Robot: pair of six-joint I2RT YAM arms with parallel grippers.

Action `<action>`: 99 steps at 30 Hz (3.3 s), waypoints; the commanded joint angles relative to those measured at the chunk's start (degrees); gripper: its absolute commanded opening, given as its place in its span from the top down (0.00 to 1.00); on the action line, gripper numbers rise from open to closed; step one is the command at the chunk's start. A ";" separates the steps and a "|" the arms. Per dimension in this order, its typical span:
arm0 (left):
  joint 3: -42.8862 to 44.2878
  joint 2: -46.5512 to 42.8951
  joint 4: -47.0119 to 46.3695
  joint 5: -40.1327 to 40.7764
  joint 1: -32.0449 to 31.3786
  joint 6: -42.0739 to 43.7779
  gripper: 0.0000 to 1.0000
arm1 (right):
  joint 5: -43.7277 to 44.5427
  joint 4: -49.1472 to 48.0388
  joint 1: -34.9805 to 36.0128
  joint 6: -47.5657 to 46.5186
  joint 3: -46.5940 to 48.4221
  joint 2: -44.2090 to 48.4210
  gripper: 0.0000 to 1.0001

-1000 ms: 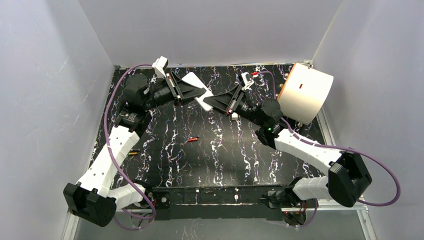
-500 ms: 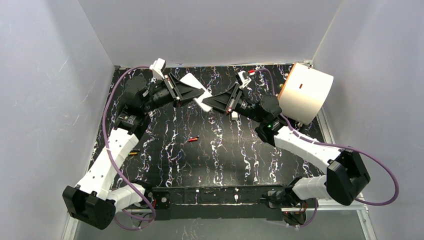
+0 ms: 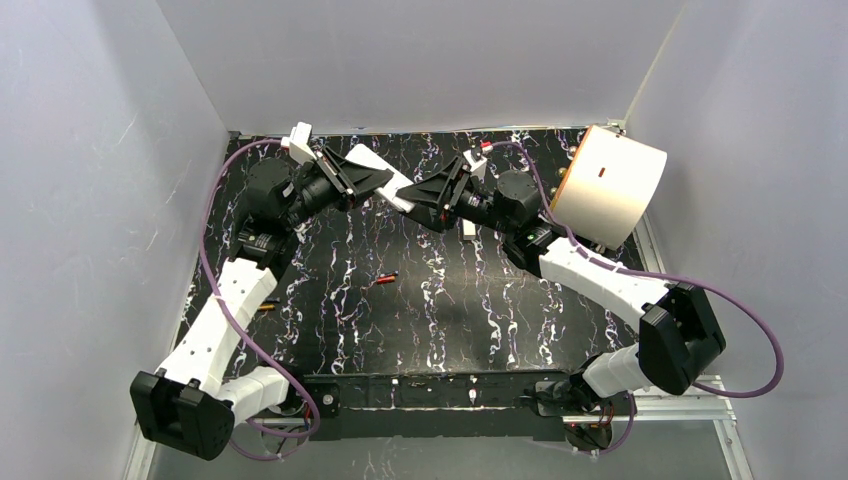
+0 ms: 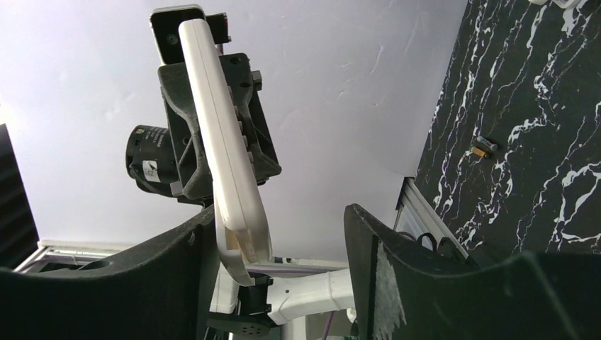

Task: Load the batteries into the remote control

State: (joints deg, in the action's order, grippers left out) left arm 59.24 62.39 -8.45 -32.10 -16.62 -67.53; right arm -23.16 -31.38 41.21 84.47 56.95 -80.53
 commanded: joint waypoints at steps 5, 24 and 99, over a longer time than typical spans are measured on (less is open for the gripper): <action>0.73 -0.25 -4.13 0.48 0.17 1.26 1.00 | 1.54 4.90 -0.49 -0.55 1.80 0.34 0.27; -2.64 -0.24 -4.12 -0.36 0.10 6.75 1.00 | 3.28 16.11 -1.23 1.83 3.25 6.66 0.65; -0.63 -6.41 17.95 2.41 0.12 25.19 1.00 | 1.13 1.56 -4.17 -23.35 -21.58 -16.26 0.82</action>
State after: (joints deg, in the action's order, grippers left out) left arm 58.50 56.80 9.58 -29.32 -16.60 -42.85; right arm -21.93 -29.65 37.04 61.78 38.02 -99.31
